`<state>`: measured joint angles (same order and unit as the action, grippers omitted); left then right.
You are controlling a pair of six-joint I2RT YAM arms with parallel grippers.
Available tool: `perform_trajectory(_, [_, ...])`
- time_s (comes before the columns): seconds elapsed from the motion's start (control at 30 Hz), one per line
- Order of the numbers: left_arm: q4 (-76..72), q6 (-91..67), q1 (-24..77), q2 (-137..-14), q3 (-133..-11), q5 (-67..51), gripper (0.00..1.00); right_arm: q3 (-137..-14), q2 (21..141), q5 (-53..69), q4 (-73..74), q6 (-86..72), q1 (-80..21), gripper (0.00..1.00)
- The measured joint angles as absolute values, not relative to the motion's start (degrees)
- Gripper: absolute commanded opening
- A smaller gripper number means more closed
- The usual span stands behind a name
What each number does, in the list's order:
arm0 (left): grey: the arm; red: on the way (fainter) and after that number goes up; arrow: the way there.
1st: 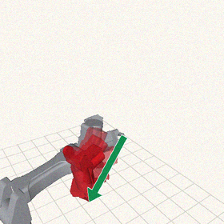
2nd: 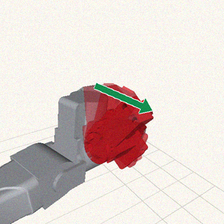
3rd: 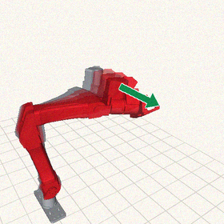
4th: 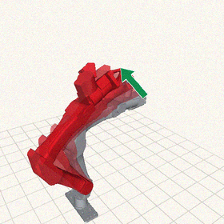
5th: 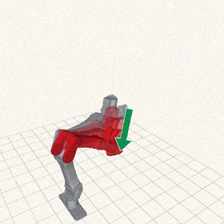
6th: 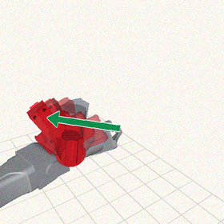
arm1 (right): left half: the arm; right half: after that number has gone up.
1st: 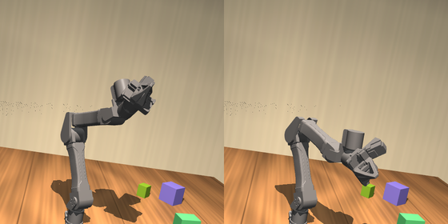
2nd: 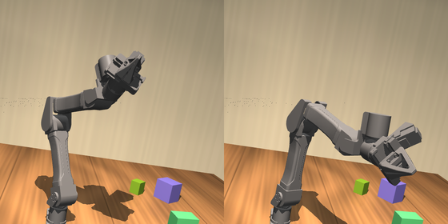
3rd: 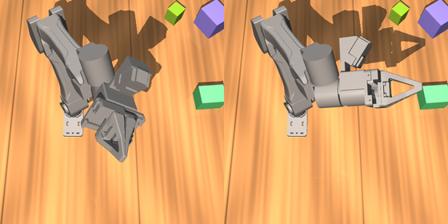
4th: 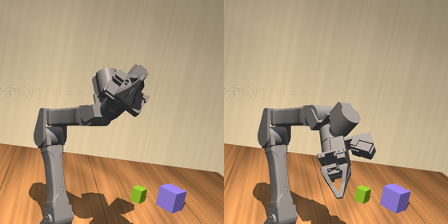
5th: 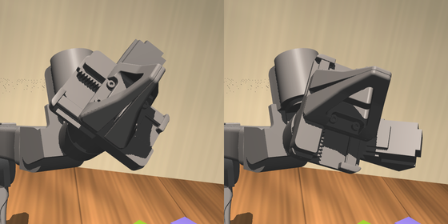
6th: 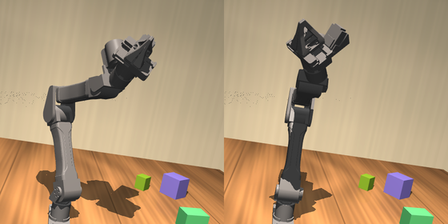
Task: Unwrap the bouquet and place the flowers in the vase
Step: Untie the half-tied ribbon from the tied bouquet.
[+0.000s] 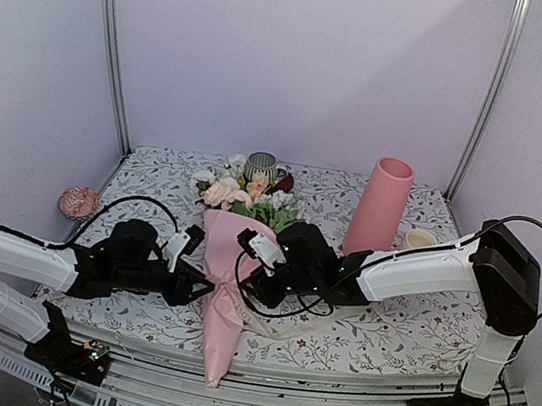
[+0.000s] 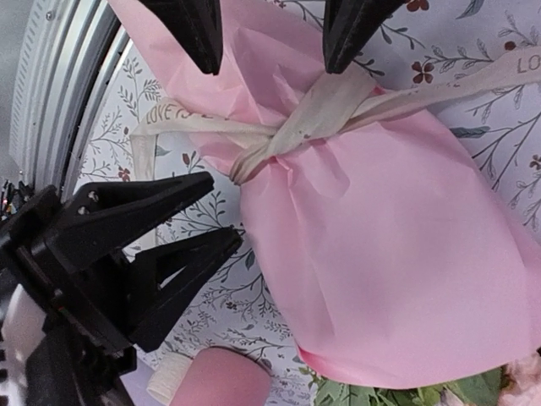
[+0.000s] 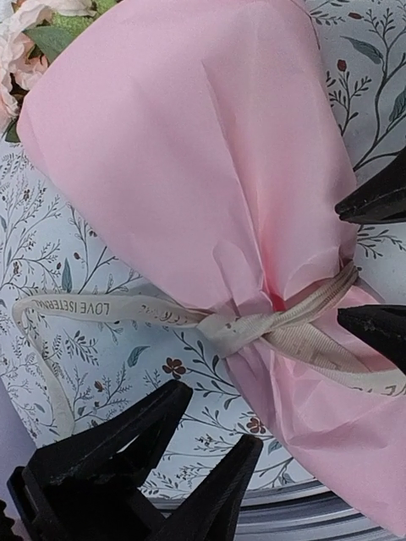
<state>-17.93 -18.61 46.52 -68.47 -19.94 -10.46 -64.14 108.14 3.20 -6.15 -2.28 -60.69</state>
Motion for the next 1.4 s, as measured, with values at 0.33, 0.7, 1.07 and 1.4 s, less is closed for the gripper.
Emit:
perform_trajectory(0.33, [-17.12, -17.72, 48.38, -75.4, -24.4, -3.51, 0.4, -68.95, 111.77, 4.93, -2.33, -1.23, -60.69, 0.32])
perform_trajectory(0.7, [-16.78, -17.87, 48.38, -79.61, -24.53, -0.49, 0.34, -72.82, 114.63, 6.22, -0.36, -0.99, -60.69, 0.25])
perform_trajectory(1.07, [-15.75, -19.07, 48.66, -79.44, -25.3, 2.5, 0.0, -73.23, 114.5, 6.33, 0.45, 0.1, -60.73, 0.27])
perform_trajectory(1.4, [-15.99, -19.79, 48.71, -74.52, -23.09, 3.97, 0.0, -74.7, 114.45, 6.26, 1.72, 1.61, -61.28, 0.28])
